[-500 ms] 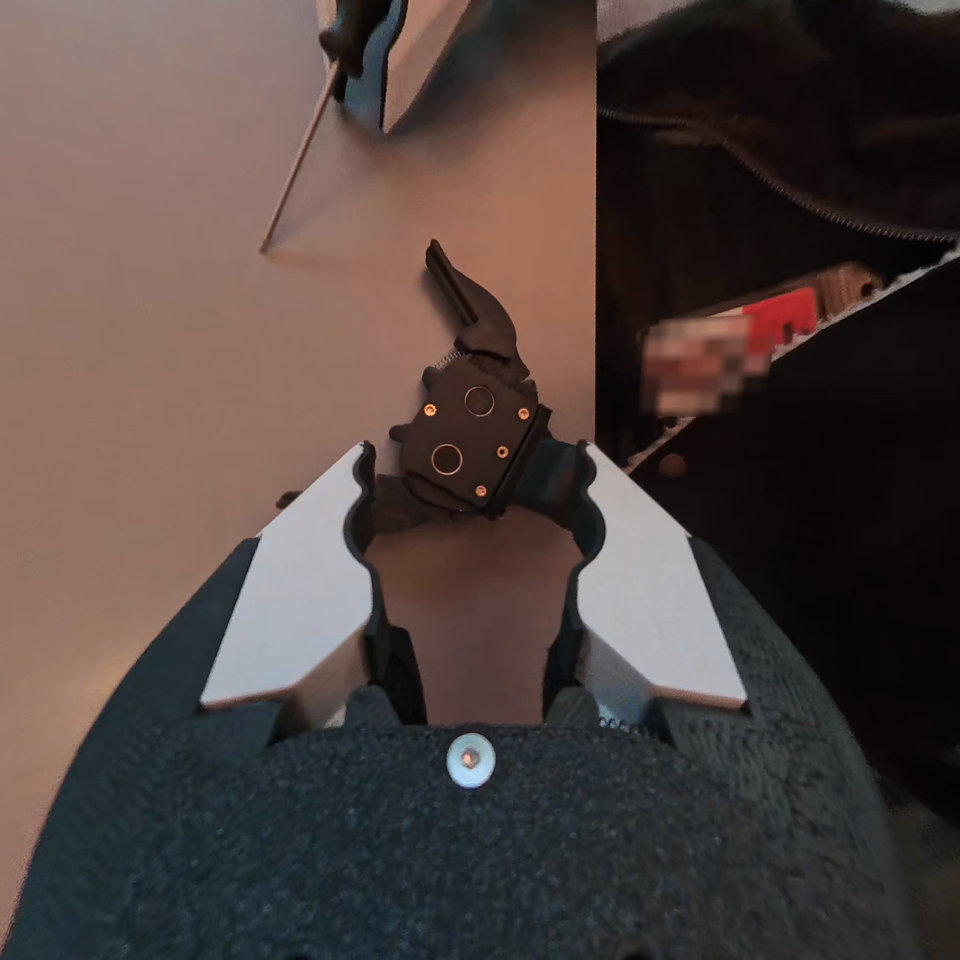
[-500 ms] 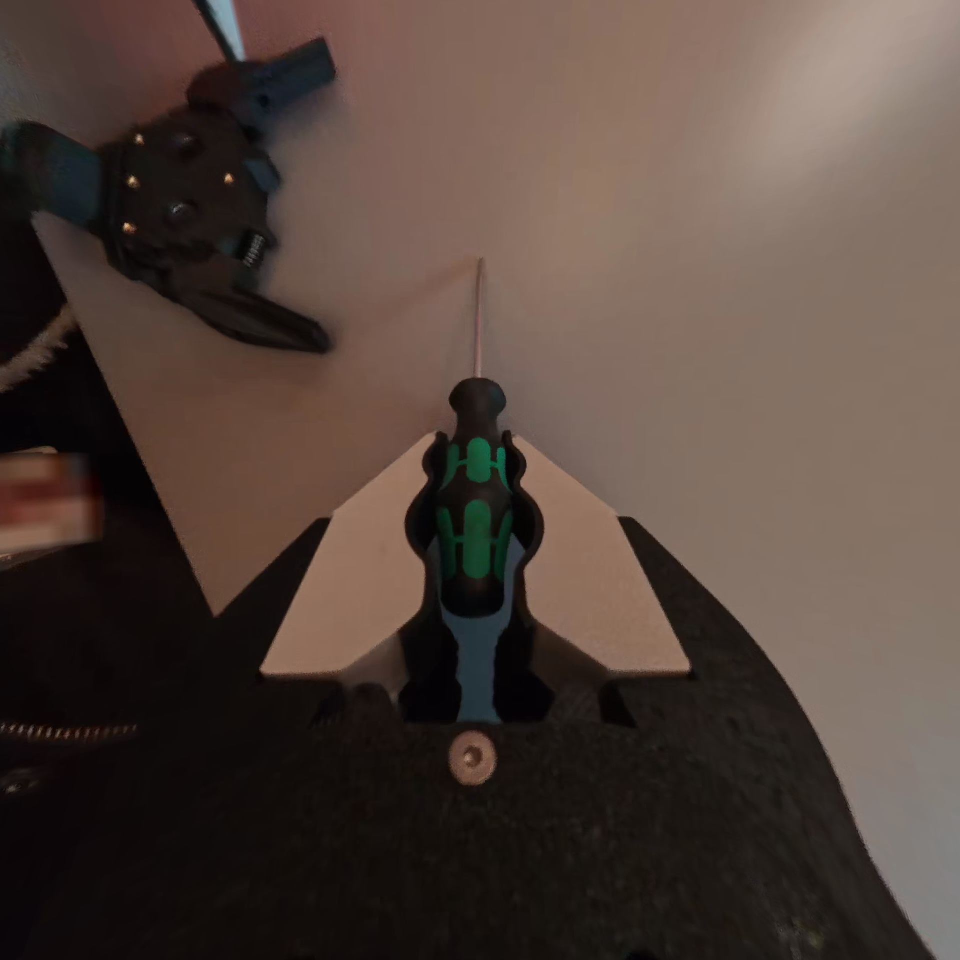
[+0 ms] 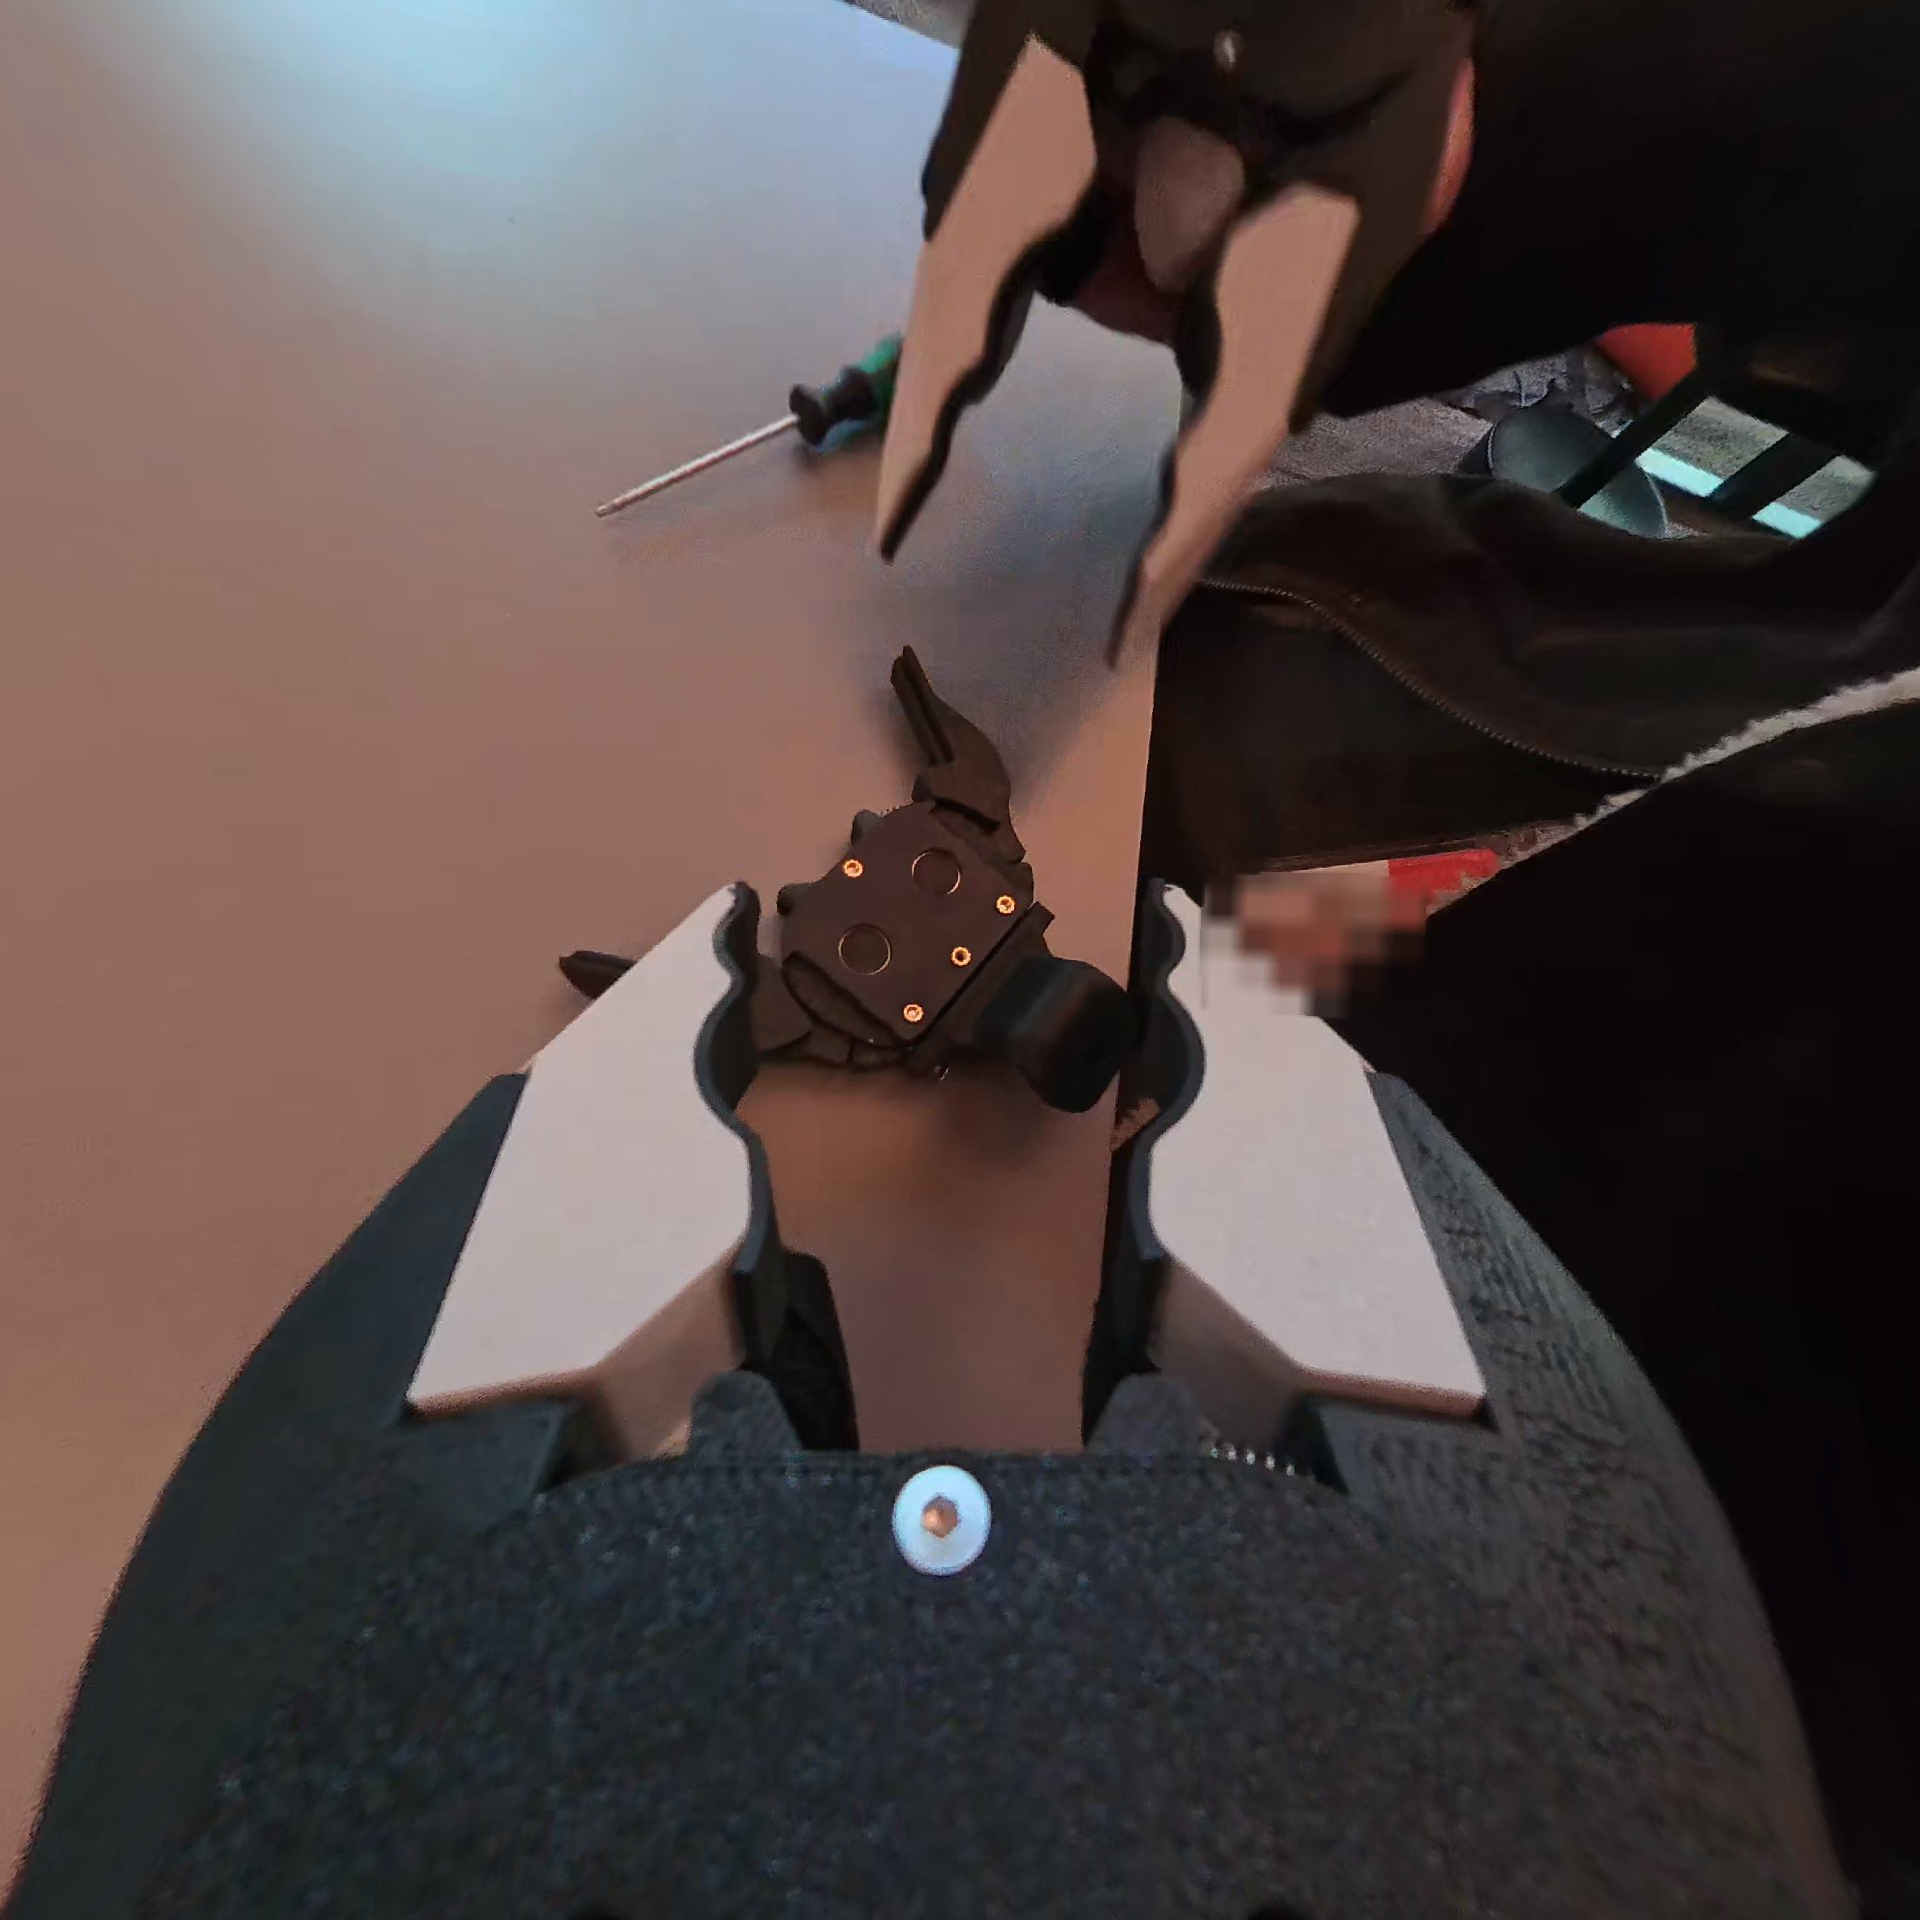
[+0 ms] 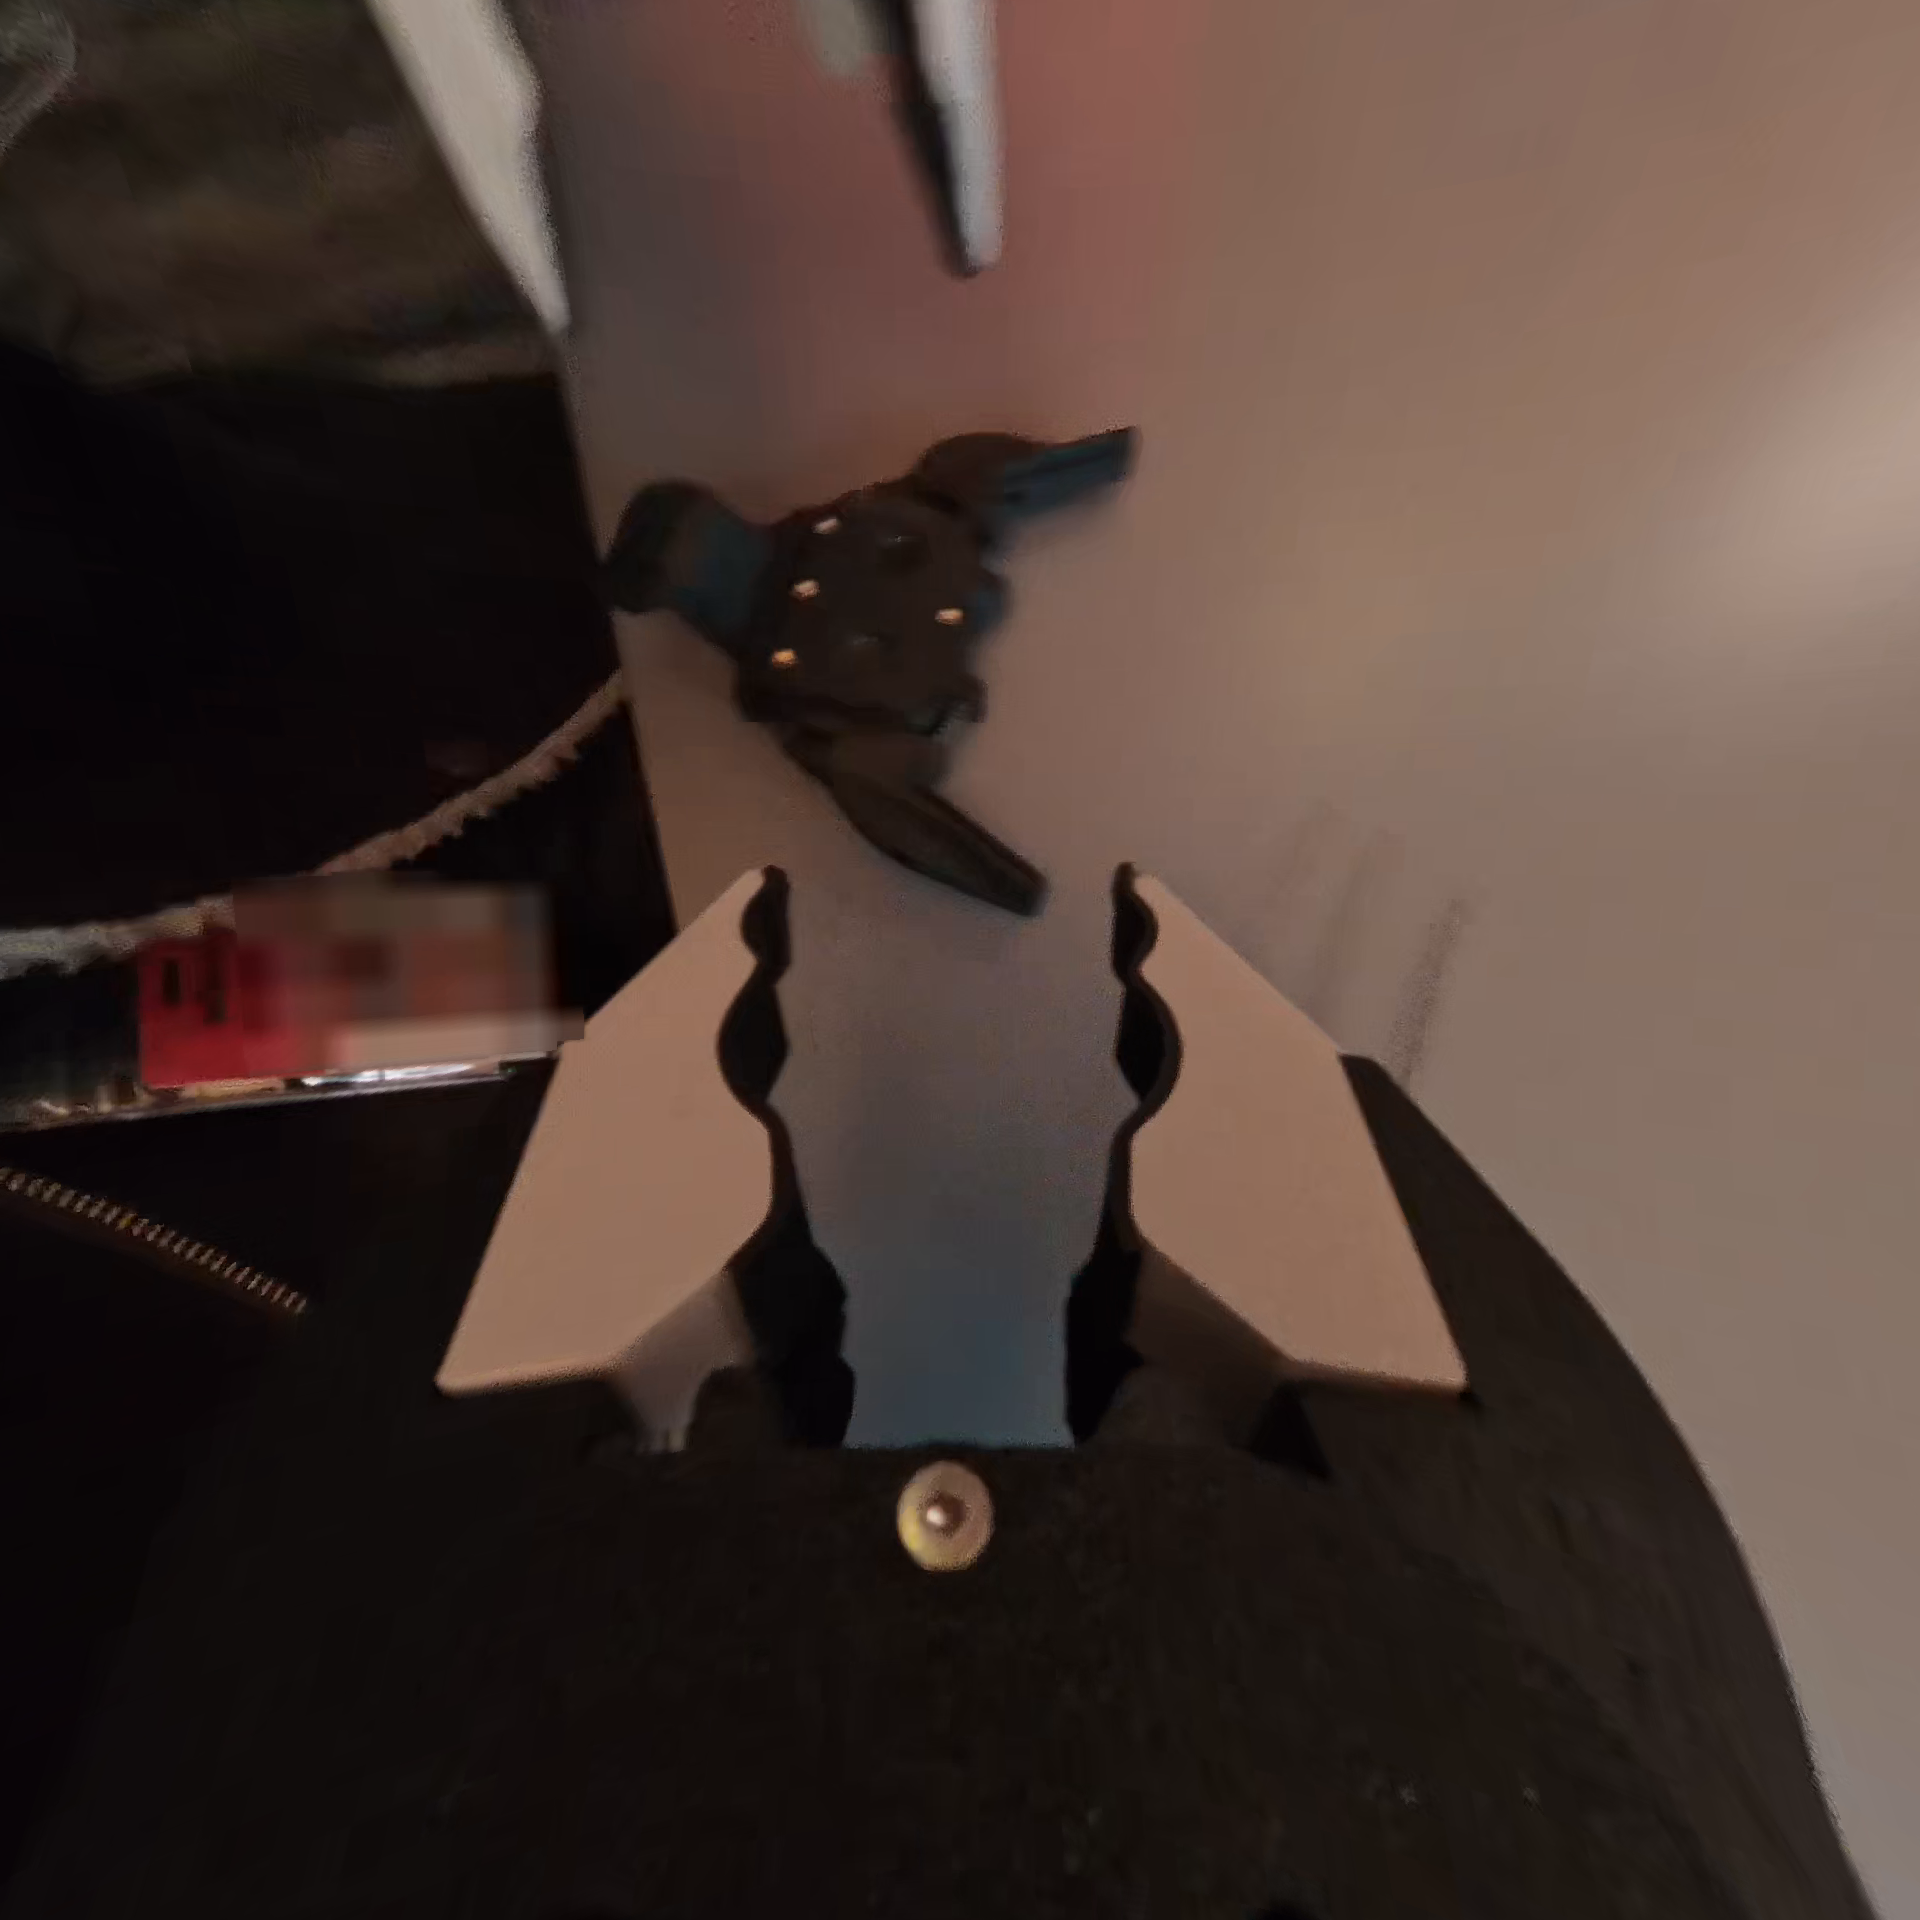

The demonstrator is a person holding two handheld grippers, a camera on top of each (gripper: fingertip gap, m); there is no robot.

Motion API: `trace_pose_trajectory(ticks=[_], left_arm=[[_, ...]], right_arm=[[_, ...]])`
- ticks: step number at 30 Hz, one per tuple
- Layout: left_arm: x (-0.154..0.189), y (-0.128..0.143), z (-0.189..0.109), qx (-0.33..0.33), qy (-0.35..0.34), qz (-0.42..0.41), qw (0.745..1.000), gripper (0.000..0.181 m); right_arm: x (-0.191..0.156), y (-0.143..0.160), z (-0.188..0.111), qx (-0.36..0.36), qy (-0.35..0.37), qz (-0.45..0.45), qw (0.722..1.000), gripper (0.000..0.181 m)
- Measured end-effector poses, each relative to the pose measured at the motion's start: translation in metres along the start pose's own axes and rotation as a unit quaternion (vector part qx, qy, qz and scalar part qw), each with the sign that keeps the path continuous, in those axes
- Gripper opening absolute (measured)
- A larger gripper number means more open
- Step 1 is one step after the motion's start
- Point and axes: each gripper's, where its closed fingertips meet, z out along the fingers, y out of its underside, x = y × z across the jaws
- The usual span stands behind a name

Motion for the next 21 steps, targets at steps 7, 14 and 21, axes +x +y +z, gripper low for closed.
trace_pose_trajectory(ticks=[7,14,21], left_arm=[[-0.016,0.014,0.005,-0.125,0.078,0.013,0.989,0.072],[-0.026,-0.009,0.016,-0.235,0.19,0.048,0.952,0.073],[-0.004,-0.005,0.028,-0.346,0.244,0.063,0.904,0.073]], right_arm=[[-0.012,0.012,0.053,-0.125,-0.062,-0.186,0.973,0.03],[0.006,-0.012,0.034,-0.171,0.013,-0.441,0.881,0.022],[0.011,-0.023,-0.001,-0.237,0.084,-0.526,0.813,0.022]])
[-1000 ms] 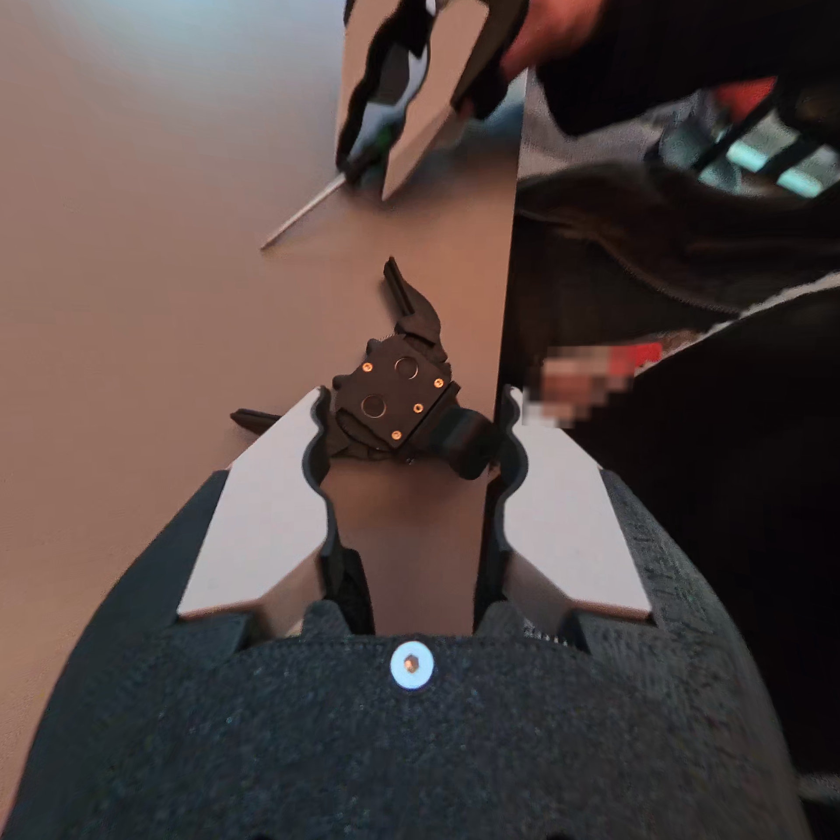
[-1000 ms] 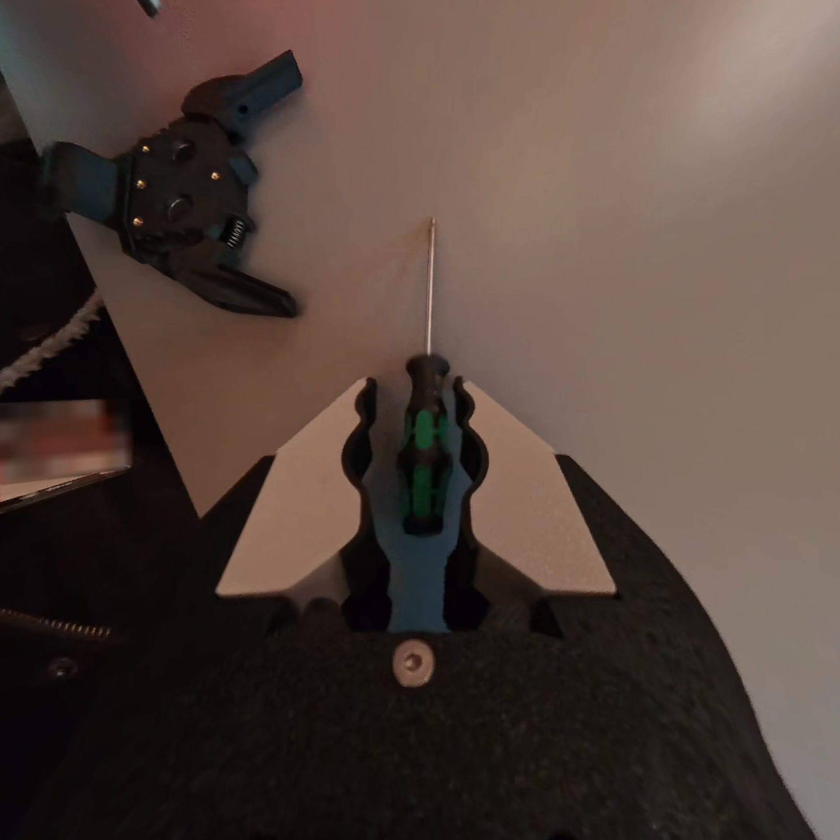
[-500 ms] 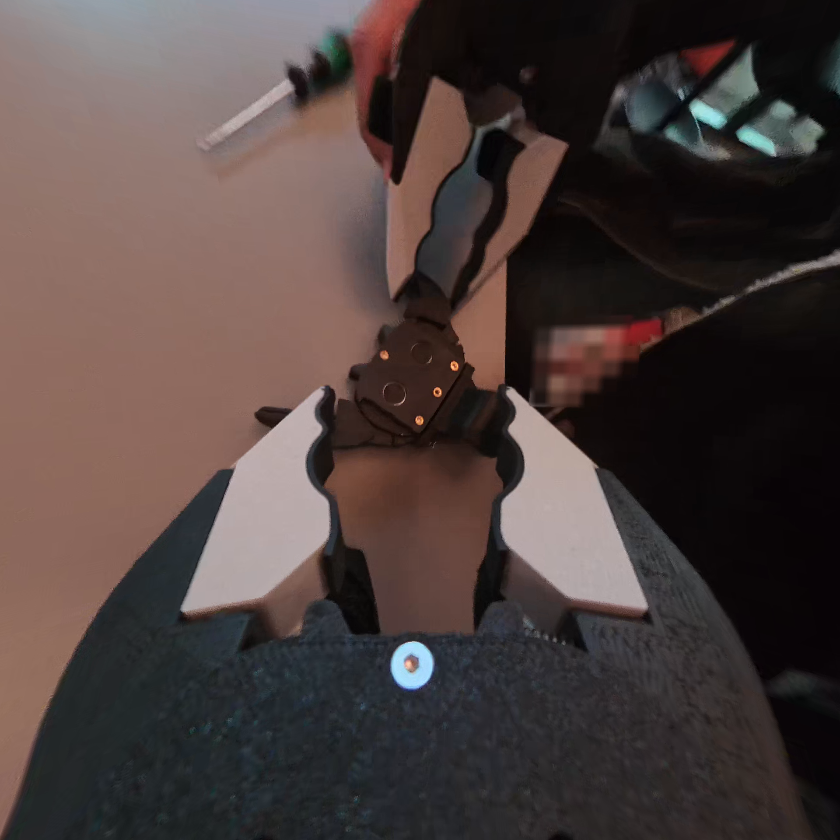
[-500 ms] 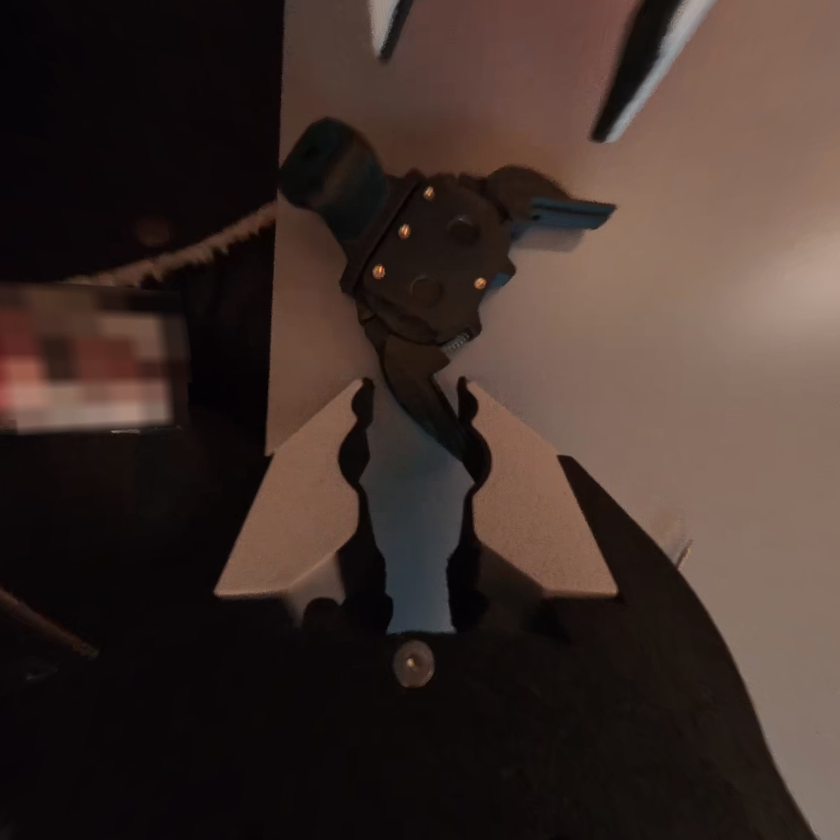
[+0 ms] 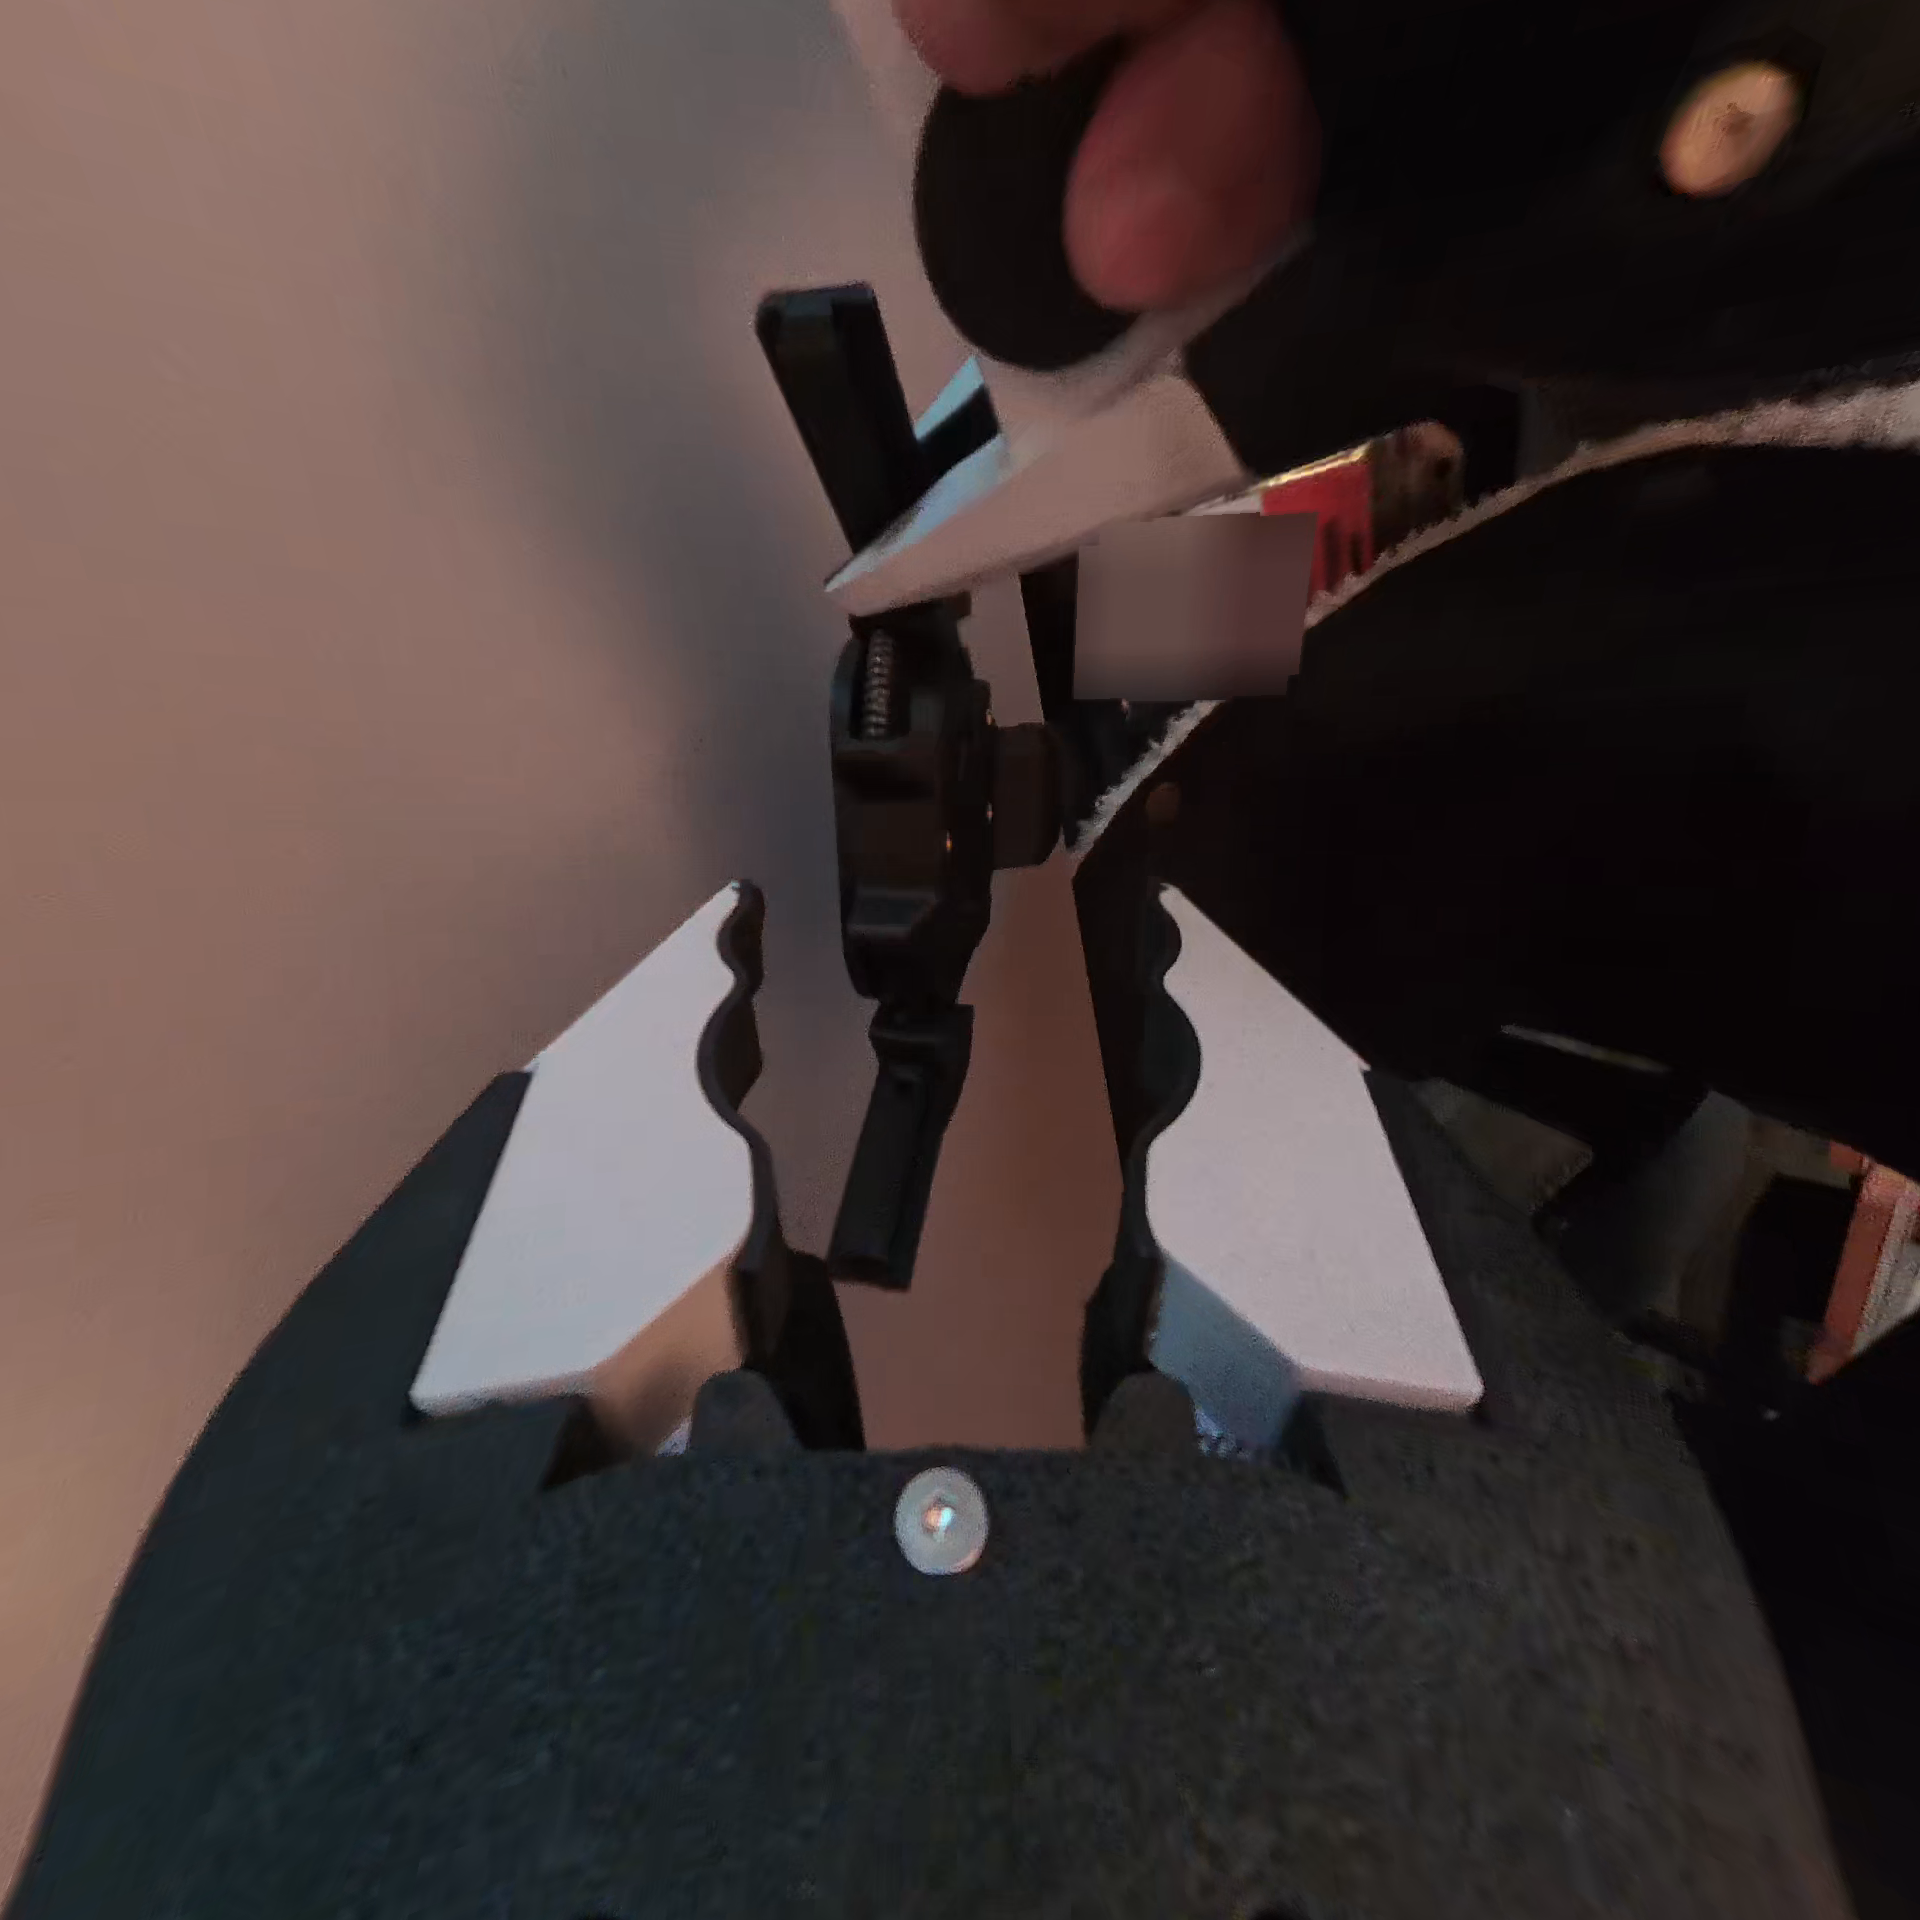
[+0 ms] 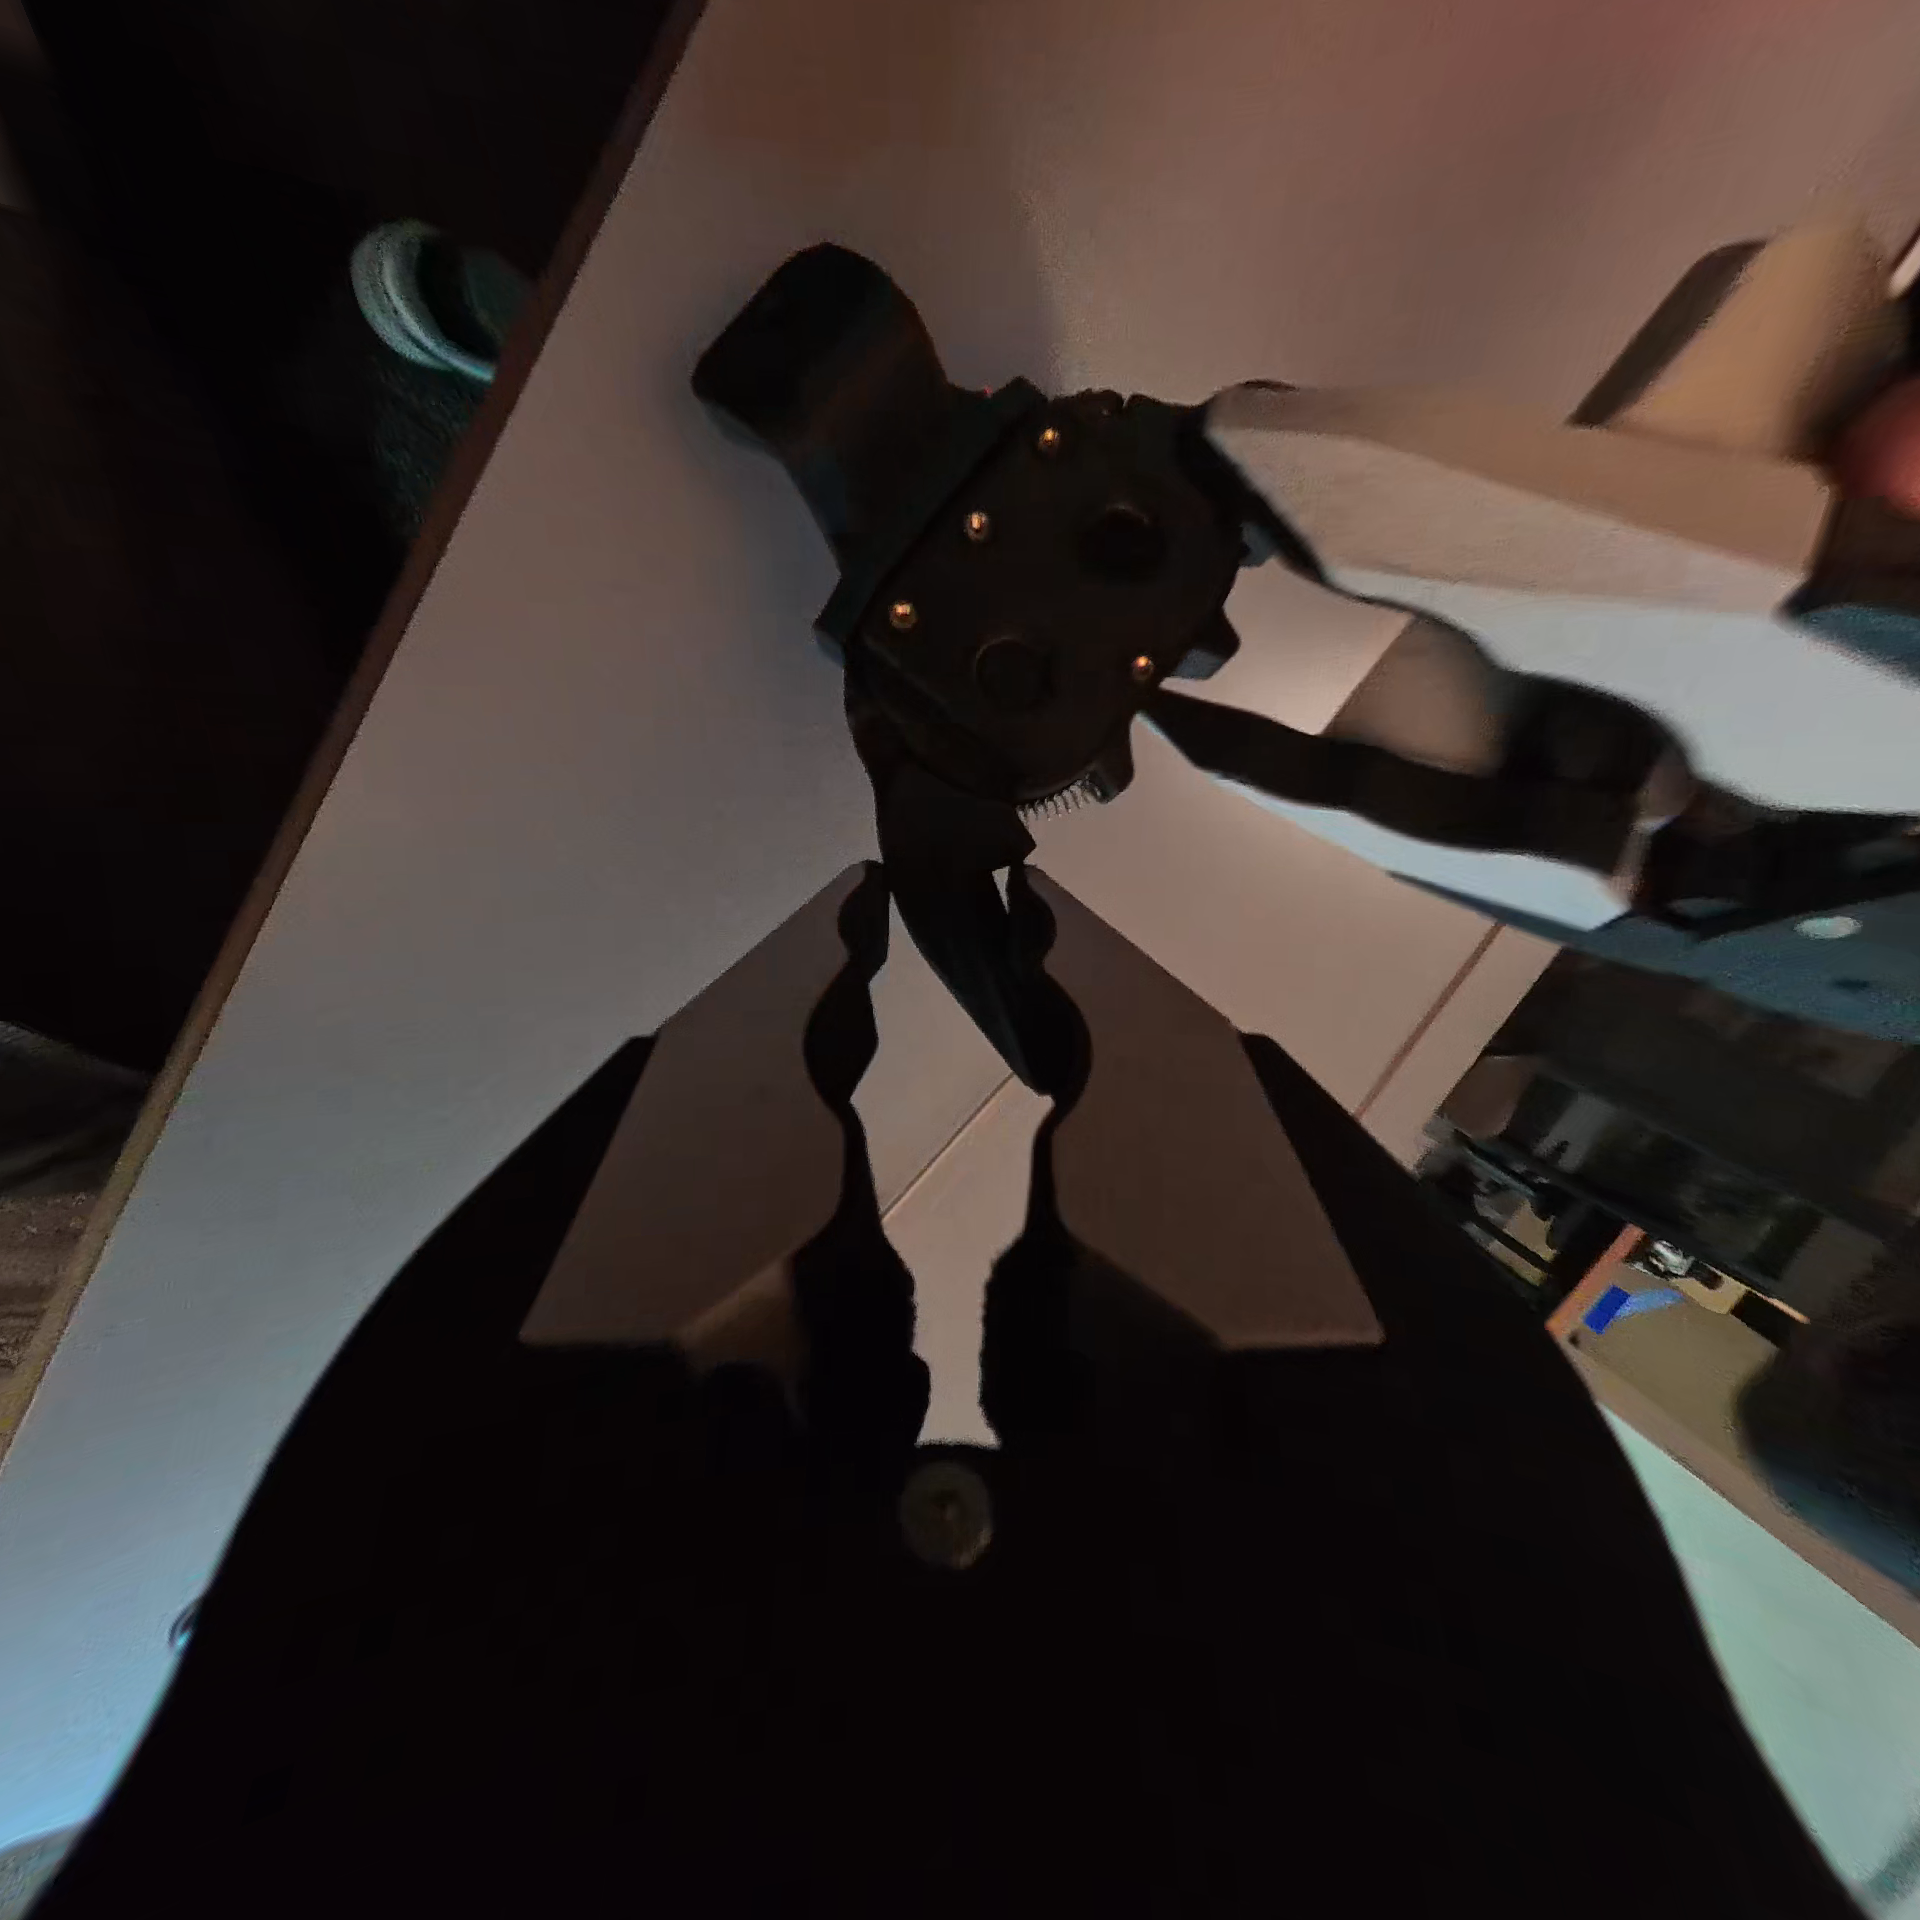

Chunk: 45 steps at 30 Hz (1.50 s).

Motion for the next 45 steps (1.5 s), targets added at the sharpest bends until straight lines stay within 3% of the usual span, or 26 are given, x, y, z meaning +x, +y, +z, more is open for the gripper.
trace_pose_trajectory(ticks=[3,7,8,10,13,15,16,18,19,20,22,25,26,30,37,40,44,45], left_arm=[[-0.005,-0.004,0.01,-0.037,-0.009,-0.007,0.999,0.071],[0.007,-0.003,0.022,-0.058,0.051,-0.017,0.997,0.022],[0.005,-0.005,0.022,-0.052,0.04,-0.015,0.998,0.022],[-0.001,-0.01,0.015,-0.023,-0.007,0.007,1.0,0.022],[-0.002,-0.02,-0.008,0.089,-0.05,0.021,0.995,0.022],[-0.004,-0.022,-0.031,0.227,-0.062,0.009,0.972,0.022],[-0.002,-0.023,-0.045,0.318,-0.051,-0.003,0.947,0.021],[0.011,-0.018,-0.073,0.479,-0.007,-0.016,0.878,0.021],[0.013,-0.012,-0.082,0.532,-0.017,-0.016,0.847,0.021],[0.013,-0.005,-0.088,0.566,-0.034,-0.016,0.823,0.021],[0.019,0.004,-0.089,0.582,-0.026,-0.016,0.813,0.021],[0.031,0.007,-0.105,0.621,-0.031,0.003,0.783,0.021],[0.031,0.006,-0.109,0.627,-0.034,0.004,0.779,0.022],[0.031,0.004,-0.109,0.621,-0.006,-0.005,0.784,0.022],[0.027,0.003,-0.117,0.634,0.038,0.015,0.772,0.021],[0.017,0.005,-0.124,0.646,0.068,0.031,0.76,0.021],[-0.002,0.003,-0.13,0.643,0.121,0.063,0.754,0.021],[-0.008,0.002,-0.131,0.638,0.13,0.07,0.756,0.021]], right_arm=[[0.003,-0.002,-0.005,-0.017,0.007,-0.015,1.0,0.022],[0.011,-0.008,-0.015,-0.02,0.024,-0.01,0.999,0.022],[0.01,-0.007,-0.015,-0.026,0.019,-0.003,0.999,0.022],[0.015,-0.003,-0.018,-0.025,0.046,0.017,0.998,0.024],[0.035,-0.008,-0.054,0.066,0.136,0.117,0.981,0.027],[0.051,0.003,-0.093,0.138,0.213,0.219,0.942,0.029],[0.05,0.02,-0.105,0.163,0.222,0.287,0.918,0.03],[0.031,0.062,-0.098,0.2,0.175,0.437,0.859,0.042],[0.018,0.081,-0.086,0.219,0.142,0.501,0.825,0.046],[0.005,0.097,-0.072,0.243,0.106,0.549,0.793,0.046],[-0.014,0.13,-0.044,0.265,0.055,0.612,0.744,0.047],[-0.016,0.151,-0.026,0.362,-0.001,0.648,0.67,0.061],[-0.02,0.161,-0.016,0.348,-0.013,0.66,0.666,0.059],[-0.024,0.184,0.008,0.277,0.004,0.647,0.71,0.061],[-0.024,0.19,0.022,0.226,0.005,0.611,0.759,0.066],[-0.037,0.186,0.031,0.22,-0.053,0.608,0.761,0.053],[-0.031,0.187,0.044,0.23,-0.039,0.609,0.758,0.042],[-0.033,0.191,0.05,0.208,-0.044,0.611,0.762,0.028]])
